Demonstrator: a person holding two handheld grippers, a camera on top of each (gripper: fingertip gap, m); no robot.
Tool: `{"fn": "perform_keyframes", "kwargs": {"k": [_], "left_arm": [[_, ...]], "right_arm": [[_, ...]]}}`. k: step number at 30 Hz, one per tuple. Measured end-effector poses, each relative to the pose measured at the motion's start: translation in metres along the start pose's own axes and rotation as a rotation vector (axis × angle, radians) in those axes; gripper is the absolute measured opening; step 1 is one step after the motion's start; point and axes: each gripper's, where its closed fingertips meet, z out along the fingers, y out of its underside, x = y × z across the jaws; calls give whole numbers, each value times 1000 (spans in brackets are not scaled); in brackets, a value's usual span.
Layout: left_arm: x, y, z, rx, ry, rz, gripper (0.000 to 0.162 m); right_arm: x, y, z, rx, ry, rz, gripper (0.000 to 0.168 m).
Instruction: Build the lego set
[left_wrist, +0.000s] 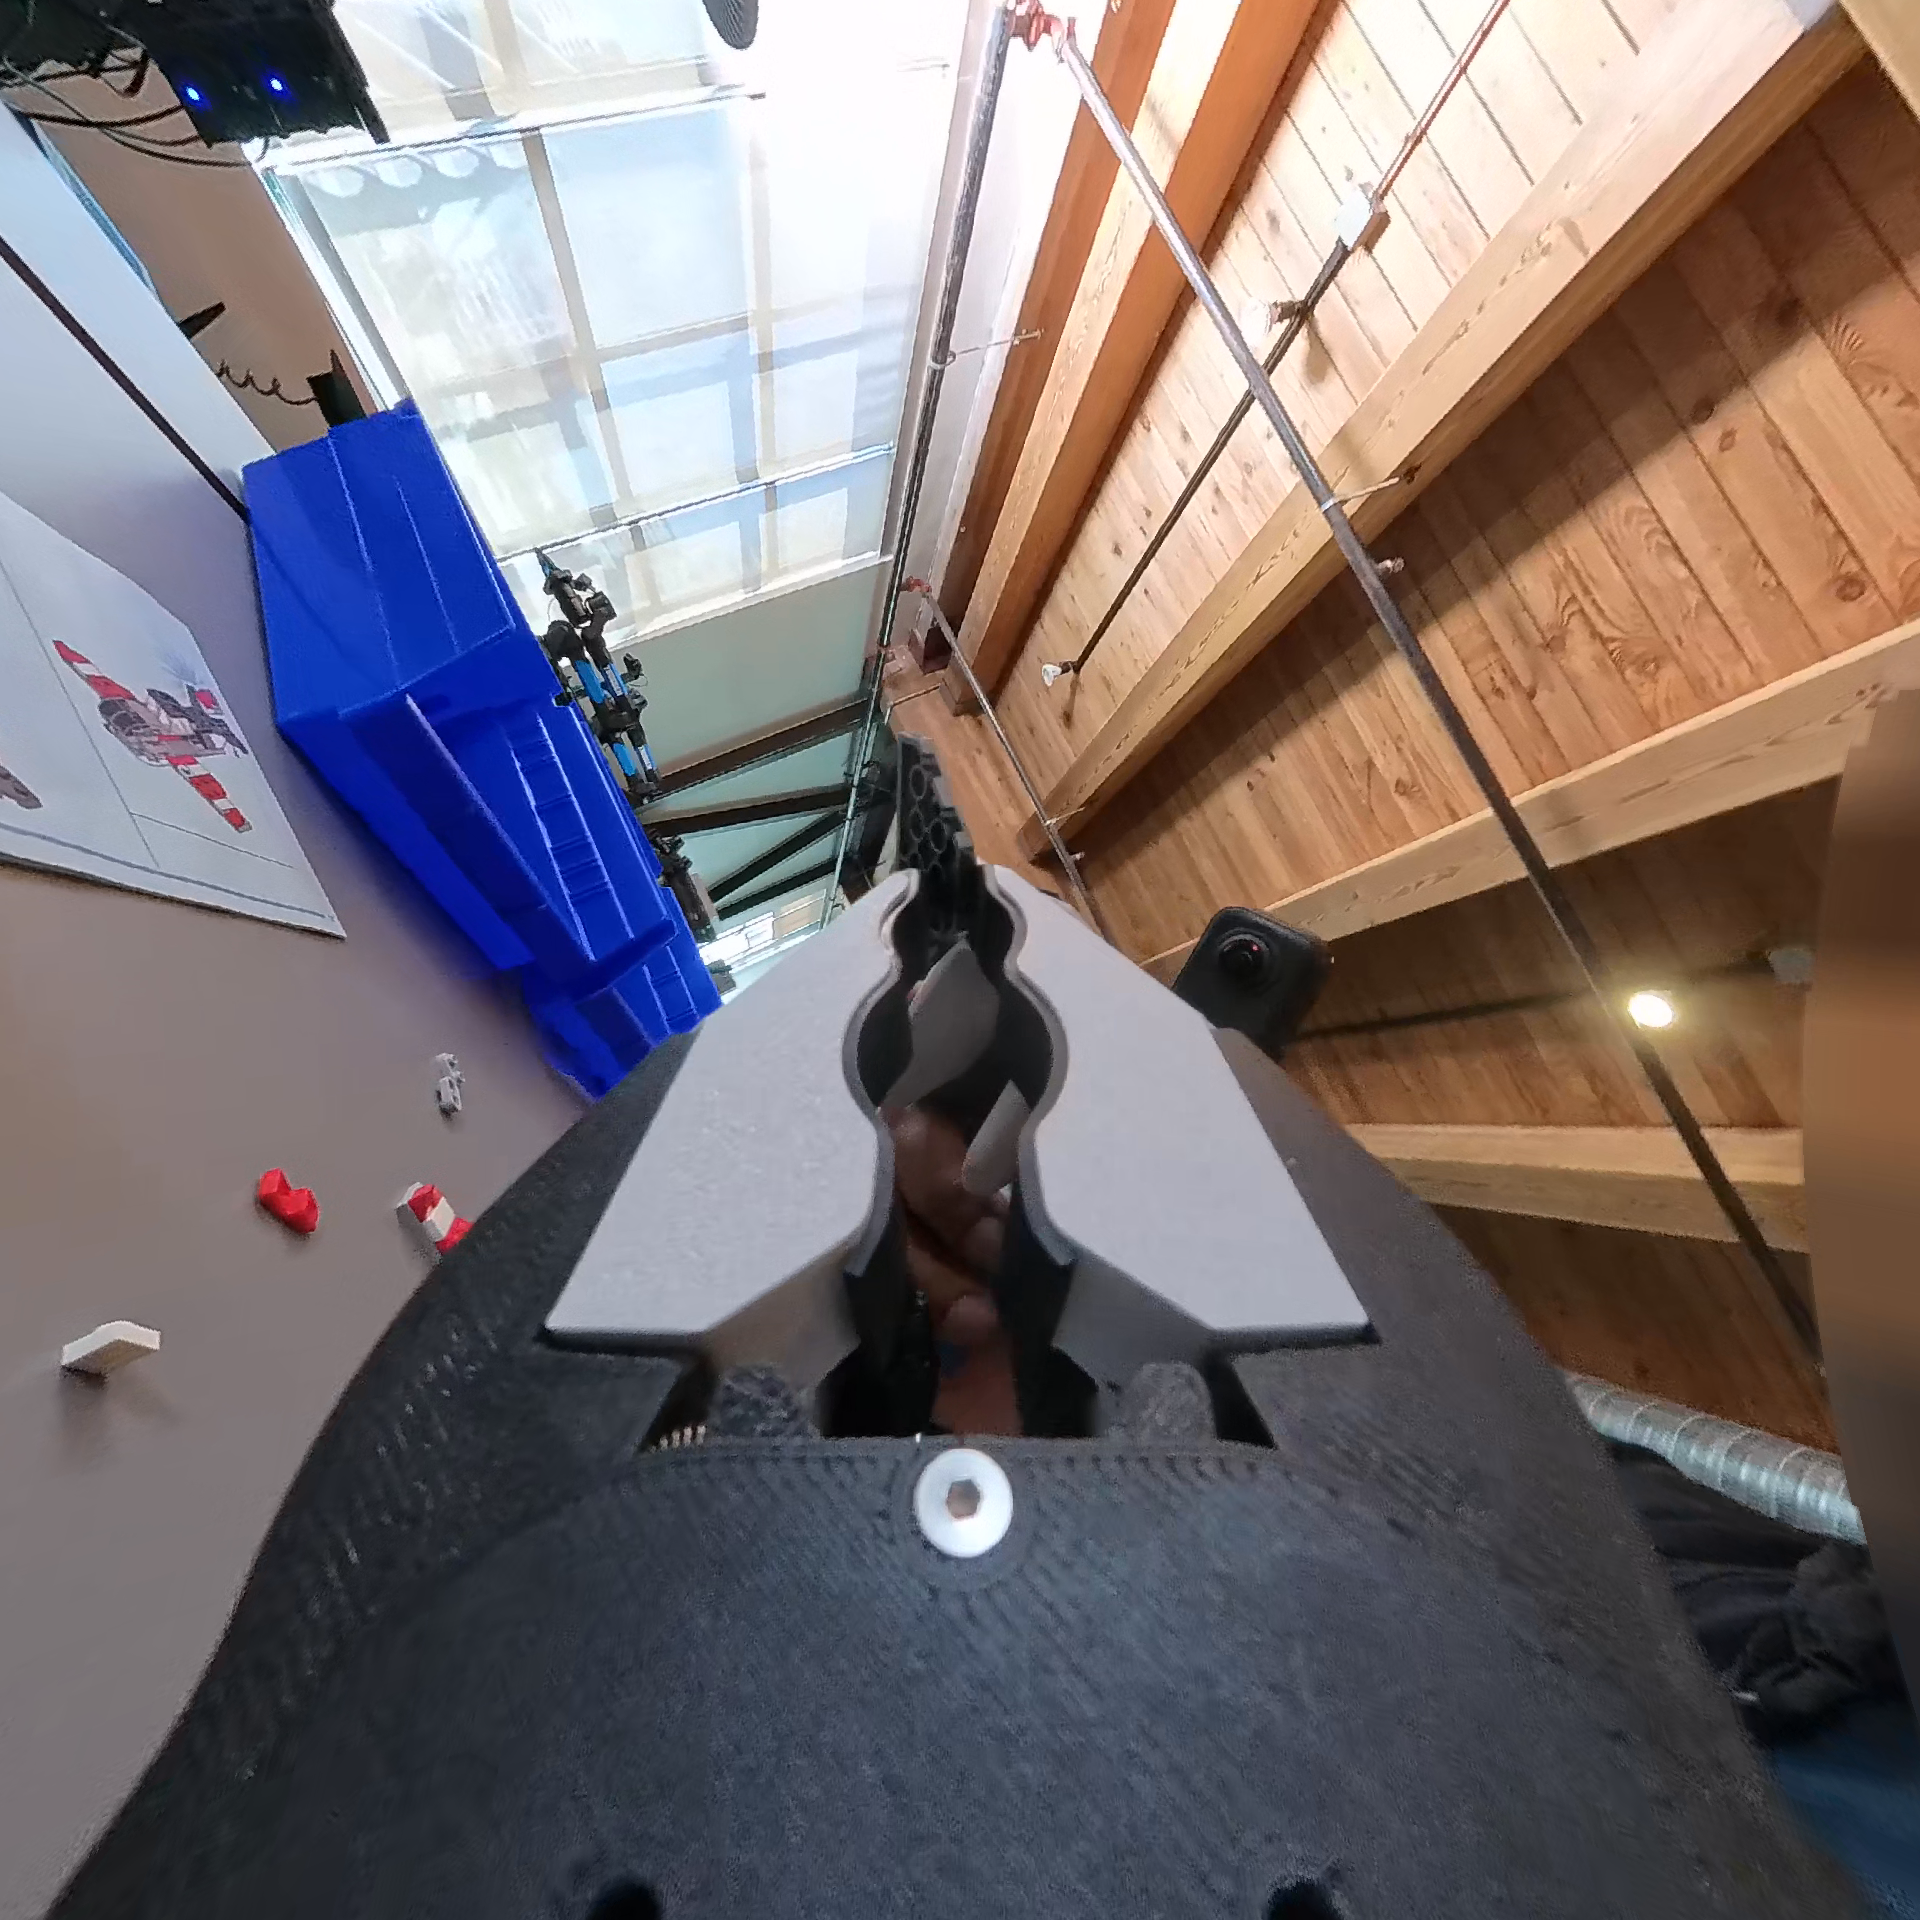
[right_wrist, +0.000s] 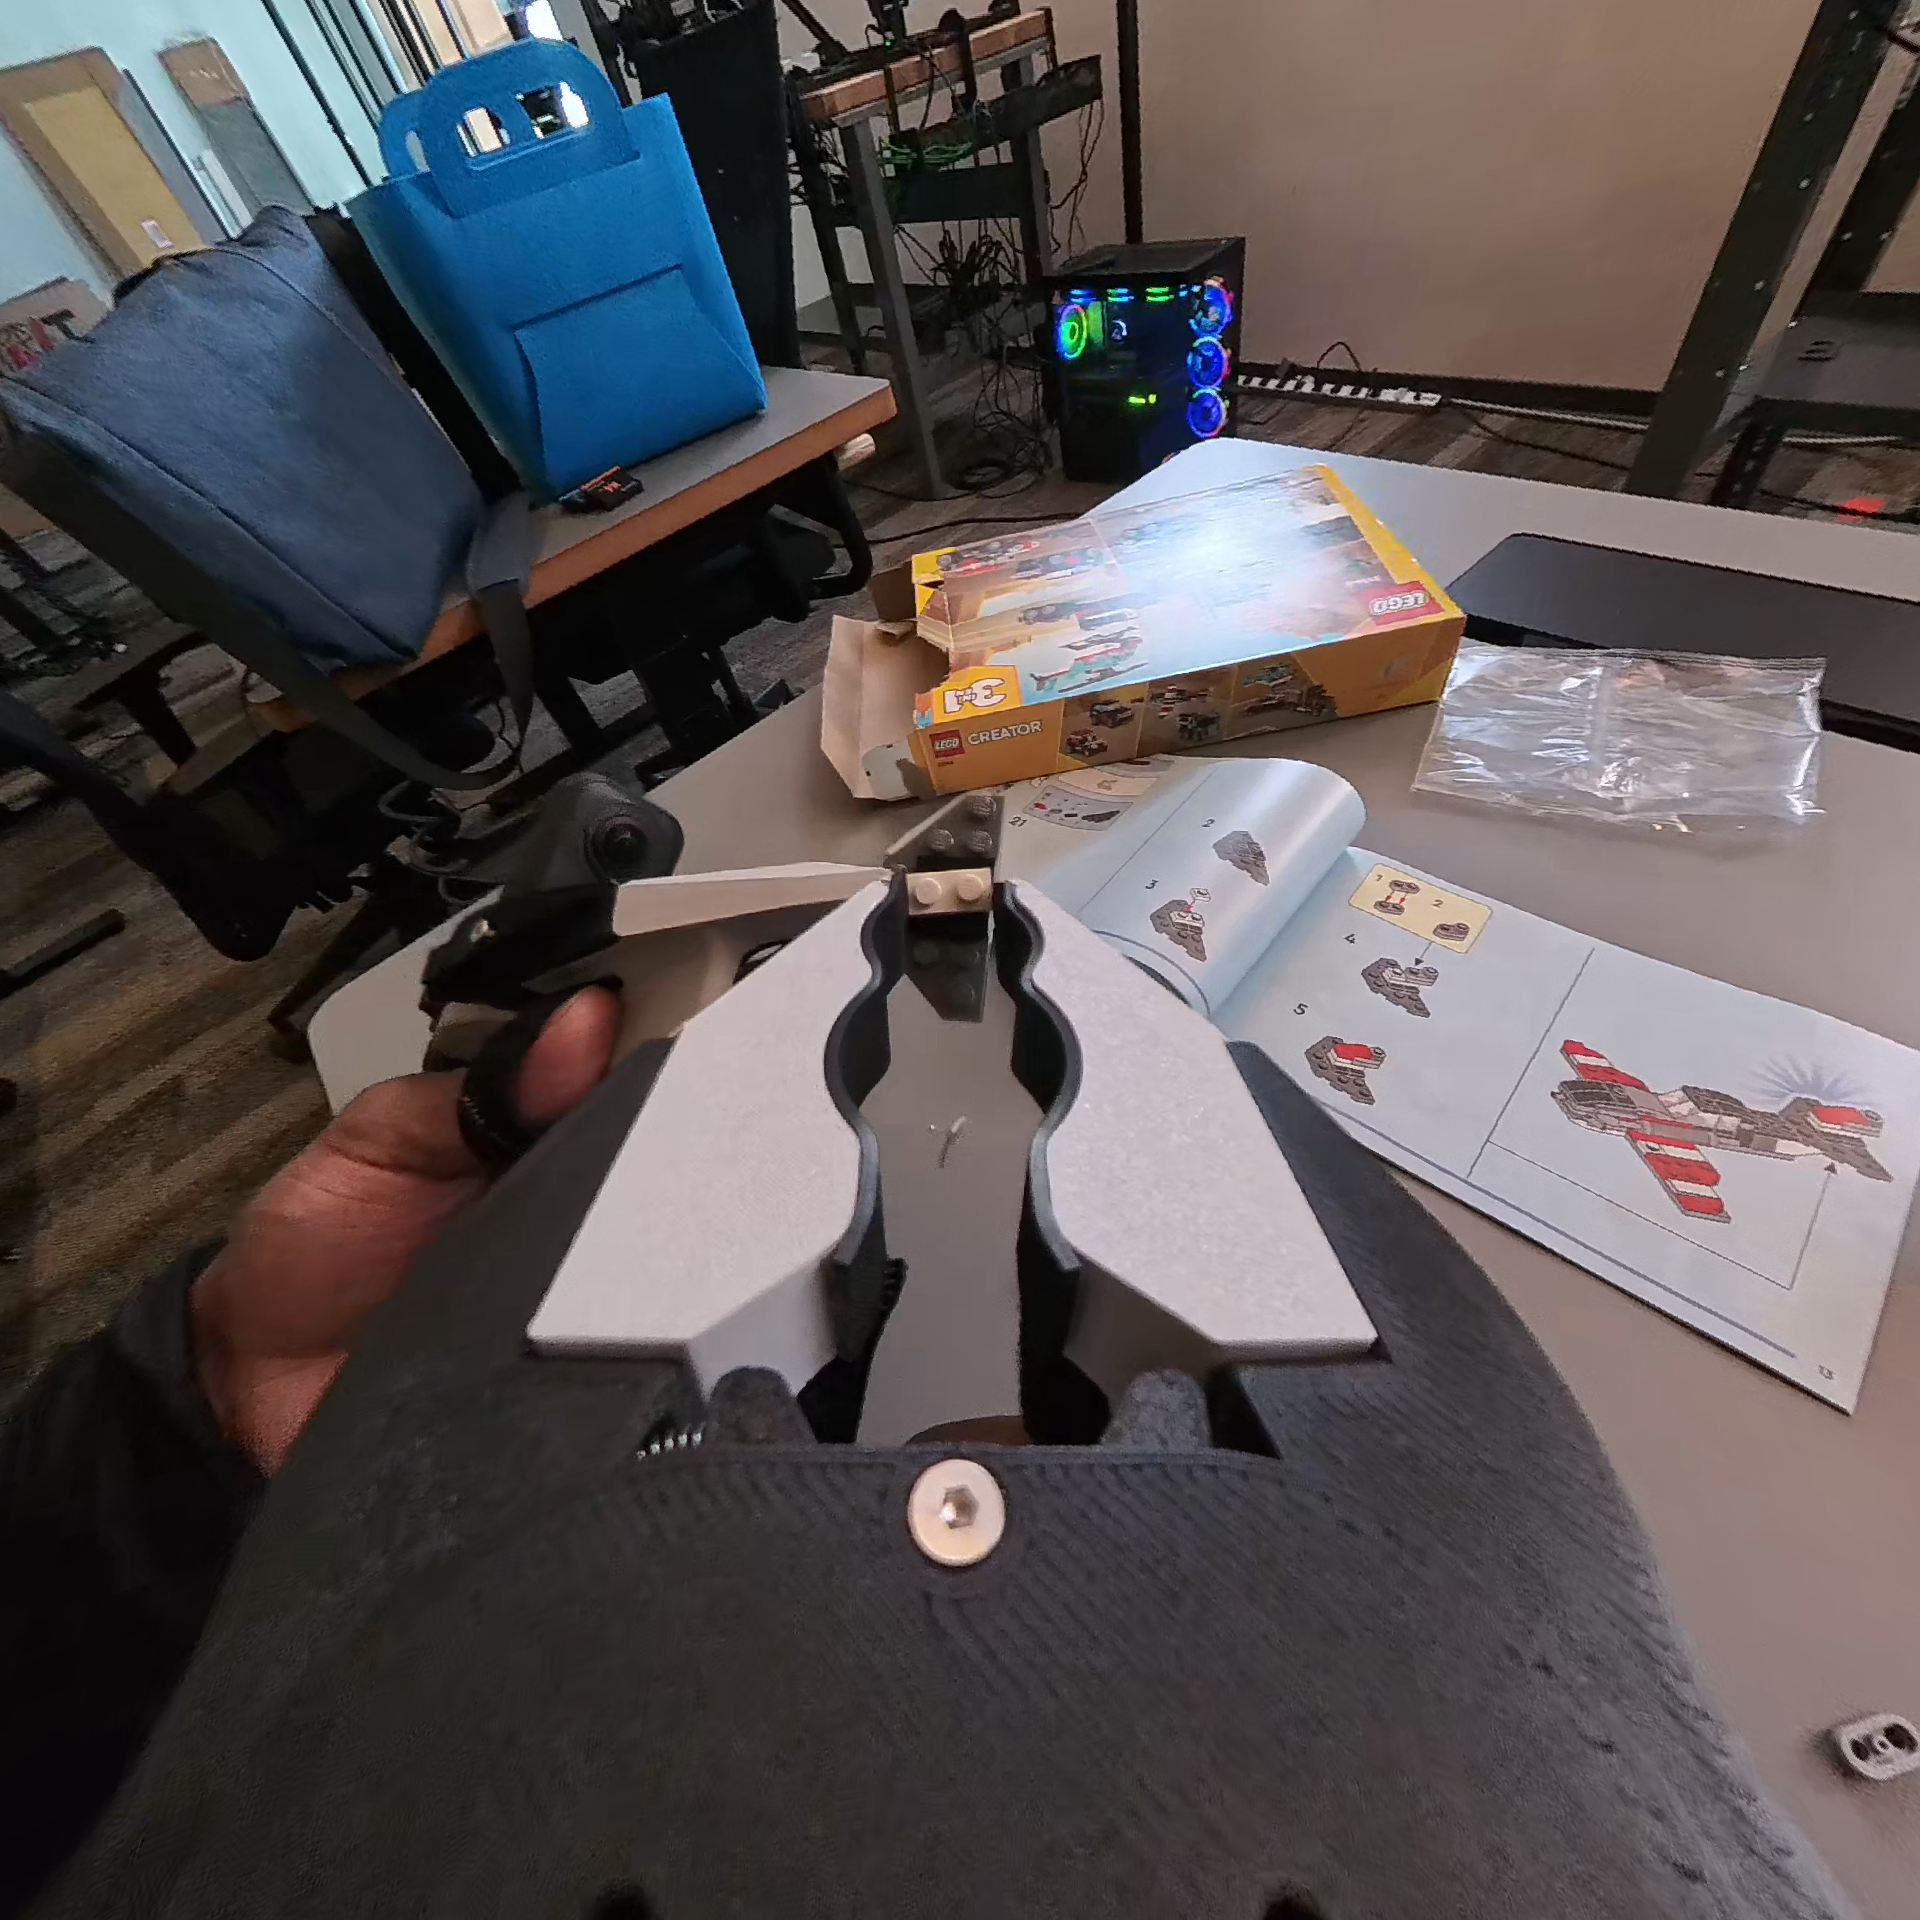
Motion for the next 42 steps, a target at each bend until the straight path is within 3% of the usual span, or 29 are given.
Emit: {"fn": "perform_keyframes", "kwargs": {"k": [19,29,35,38,42], "left_arm": [[-12,1,0,46,39,-206,7],[-28,-3,-7,77,-9,-261,7],[-46,-32,-36,153,-150,-151,7],[-46,-36,-40,168,-157,-147,7],[-45,-30,-35,152,-142,-166,6]], "right_arm": [[5,4,8,14,60,-29,19],[20,2,-10,60,57,1,22],[14,66,-34,-80,-3,11,23],[24,106,-52,-191,51,-6,23],[42,134,-63,-315,143,-54,24]]}}
